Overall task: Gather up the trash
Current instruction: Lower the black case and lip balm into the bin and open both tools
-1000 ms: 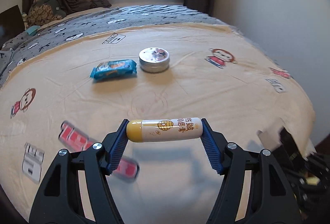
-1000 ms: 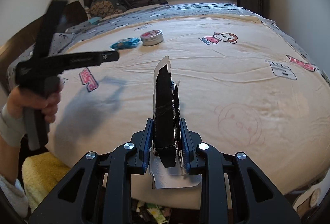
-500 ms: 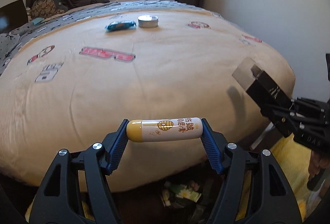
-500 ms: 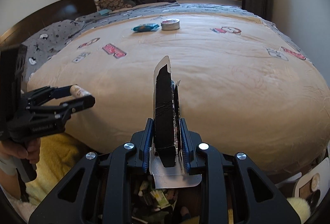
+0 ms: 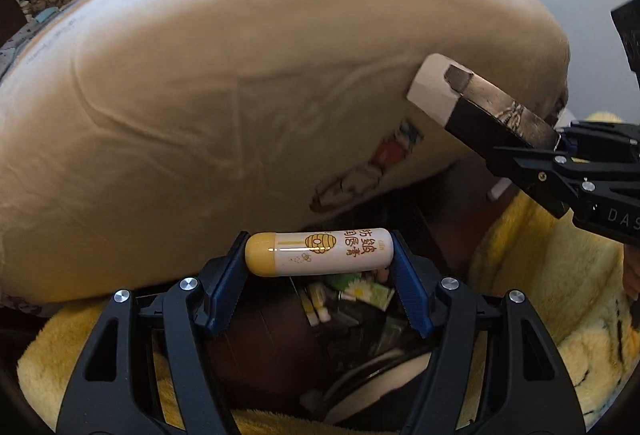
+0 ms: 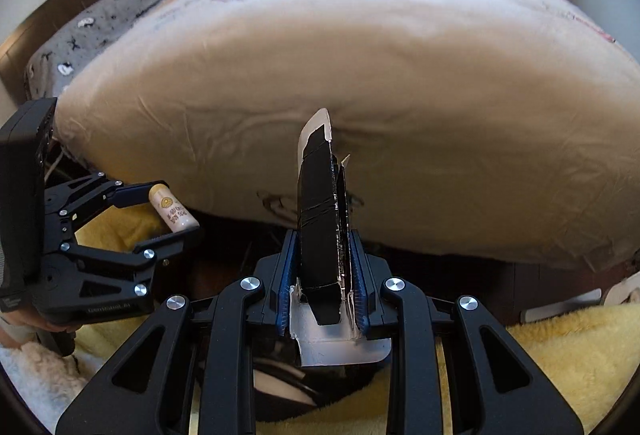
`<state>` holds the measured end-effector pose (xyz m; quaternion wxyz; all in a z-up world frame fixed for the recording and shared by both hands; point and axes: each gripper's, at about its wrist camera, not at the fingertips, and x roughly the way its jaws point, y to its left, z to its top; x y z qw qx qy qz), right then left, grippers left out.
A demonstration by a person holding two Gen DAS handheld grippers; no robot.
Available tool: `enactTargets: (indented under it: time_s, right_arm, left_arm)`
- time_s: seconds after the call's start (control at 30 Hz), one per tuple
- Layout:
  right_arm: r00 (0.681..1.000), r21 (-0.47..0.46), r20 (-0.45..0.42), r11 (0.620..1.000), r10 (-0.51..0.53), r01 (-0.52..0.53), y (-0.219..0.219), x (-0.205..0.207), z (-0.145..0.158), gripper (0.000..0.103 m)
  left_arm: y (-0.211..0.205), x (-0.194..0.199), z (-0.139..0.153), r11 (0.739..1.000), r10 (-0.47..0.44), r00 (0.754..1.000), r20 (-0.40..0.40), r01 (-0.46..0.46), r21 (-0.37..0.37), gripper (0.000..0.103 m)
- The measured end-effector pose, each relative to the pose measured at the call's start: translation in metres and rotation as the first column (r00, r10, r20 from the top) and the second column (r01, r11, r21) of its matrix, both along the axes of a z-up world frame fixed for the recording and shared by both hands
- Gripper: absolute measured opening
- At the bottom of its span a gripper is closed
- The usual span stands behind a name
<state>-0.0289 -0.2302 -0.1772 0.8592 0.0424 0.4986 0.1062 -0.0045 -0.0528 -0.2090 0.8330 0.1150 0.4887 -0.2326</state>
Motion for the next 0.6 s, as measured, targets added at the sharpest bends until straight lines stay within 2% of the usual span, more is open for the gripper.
enactTargets:
  time_s: [0.23, 0.43, 0.53, 0.57, 0.6]
  right_arm:
    - [0.994, -0.007, -0.110, 1.000, 0.010, -0.011, 0.008, 0.008, -0.032, 0.026]
    - [0.986, -0.003, -0.168, 1.000, 0.009, -0.010, 0.009, 0.011, -0.045, 0.029]
    - [0.983, 0.010, -0.186, 1.000, 0.000, 0.001, 0.004, 0.014, -0.047, 0.034]
    - [0.982, 0.016, -0.190, 1.000, -0.002, 0.006, 0.003, 0.014, -0.048, 0.038]
    - [0.981, 0.017, -0.192, 1.000, -0.006, 0.009, 0.002, 0.014, -0.048, 0.047]
  left_arm:
    - [-0.005, 0.007, -0.044, 0.999, -0.025, 0.987, -0.158, 0.028, 0.016, 0.065]
    - [-0.009, 0.003, -0.053, 0.999, -0.047, 0.979, -0.199, 0.049, 0.006, 0.065]
    - [-0.003, 0.006, -0.054, 0.999, -0.039, 0.974, -0.223, 0.038, -0.008, 0.065]
    - [-0.006, 0.008, -0.053, 0.999, -0.037, 0.973, -0.227, 0.037, -0.007, 0.068]
    - [-0.004, 0.009, -0.053, 0.999, -0.034, 0.974, -0.225, 0.033, -0.005, 0.075]
